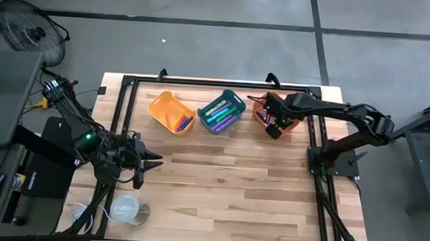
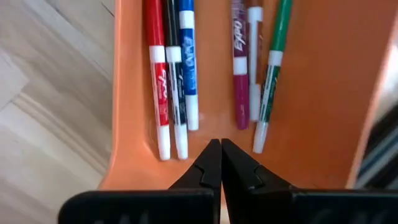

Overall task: Pick & Place Markers
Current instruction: Return to Home Position

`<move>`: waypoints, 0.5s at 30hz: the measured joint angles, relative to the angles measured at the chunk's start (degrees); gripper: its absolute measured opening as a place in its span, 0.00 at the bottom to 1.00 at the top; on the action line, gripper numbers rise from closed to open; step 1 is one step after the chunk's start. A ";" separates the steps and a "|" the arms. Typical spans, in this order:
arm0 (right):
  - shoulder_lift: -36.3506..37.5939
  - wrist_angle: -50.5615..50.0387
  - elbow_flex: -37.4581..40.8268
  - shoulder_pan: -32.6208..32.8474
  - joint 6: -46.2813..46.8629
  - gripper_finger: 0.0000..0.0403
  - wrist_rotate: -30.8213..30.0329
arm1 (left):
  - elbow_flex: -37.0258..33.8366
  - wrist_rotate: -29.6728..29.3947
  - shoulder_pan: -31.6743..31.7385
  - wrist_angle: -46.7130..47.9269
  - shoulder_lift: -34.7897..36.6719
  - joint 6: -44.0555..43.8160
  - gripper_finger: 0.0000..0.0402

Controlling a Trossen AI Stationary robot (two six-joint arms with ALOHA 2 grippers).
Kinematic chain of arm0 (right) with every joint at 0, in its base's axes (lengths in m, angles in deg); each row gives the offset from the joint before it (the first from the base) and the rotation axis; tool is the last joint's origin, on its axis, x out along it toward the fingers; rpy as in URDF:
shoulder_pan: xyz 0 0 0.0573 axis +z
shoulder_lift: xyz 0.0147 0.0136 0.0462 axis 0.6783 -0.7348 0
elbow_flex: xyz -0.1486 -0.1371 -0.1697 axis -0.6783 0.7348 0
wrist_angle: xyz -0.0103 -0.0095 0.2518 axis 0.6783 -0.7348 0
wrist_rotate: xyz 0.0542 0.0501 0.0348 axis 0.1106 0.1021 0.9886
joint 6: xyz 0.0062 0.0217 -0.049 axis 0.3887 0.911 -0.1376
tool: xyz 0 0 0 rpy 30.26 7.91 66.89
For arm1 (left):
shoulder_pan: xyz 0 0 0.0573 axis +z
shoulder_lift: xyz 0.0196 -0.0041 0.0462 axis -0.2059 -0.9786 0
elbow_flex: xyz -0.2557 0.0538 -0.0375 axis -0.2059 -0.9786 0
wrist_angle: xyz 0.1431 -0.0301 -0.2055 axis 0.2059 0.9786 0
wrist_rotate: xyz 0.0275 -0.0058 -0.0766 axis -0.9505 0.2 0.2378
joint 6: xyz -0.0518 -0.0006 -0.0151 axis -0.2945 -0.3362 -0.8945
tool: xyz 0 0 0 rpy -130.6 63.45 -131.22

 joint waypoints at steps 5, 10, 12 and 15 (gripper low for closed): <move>0.00 1.96 1.01 -1.53 -3.04 0.01 1.75 | 0.00 -0.66 0.00 -0.33 0.00 -0.28 0.23; 0.00 2.26 1.00 -2.65 -5.28 0.00 5.08 | 0.00 -0.73 0.00 -0.37 0.00 -0.30 0.23; 0.00 2.37 1.00 -2.68 -5.44 0.00 5.10 | 0.00 -0.94 0.00 -0.37 0.00 -0.29 0.23; 0.02 3.44 0.99 -2.66 -6.43 0.00 5.33 | 0.00 -2.41 0.00 -0.36 0.00 -0.30 0.23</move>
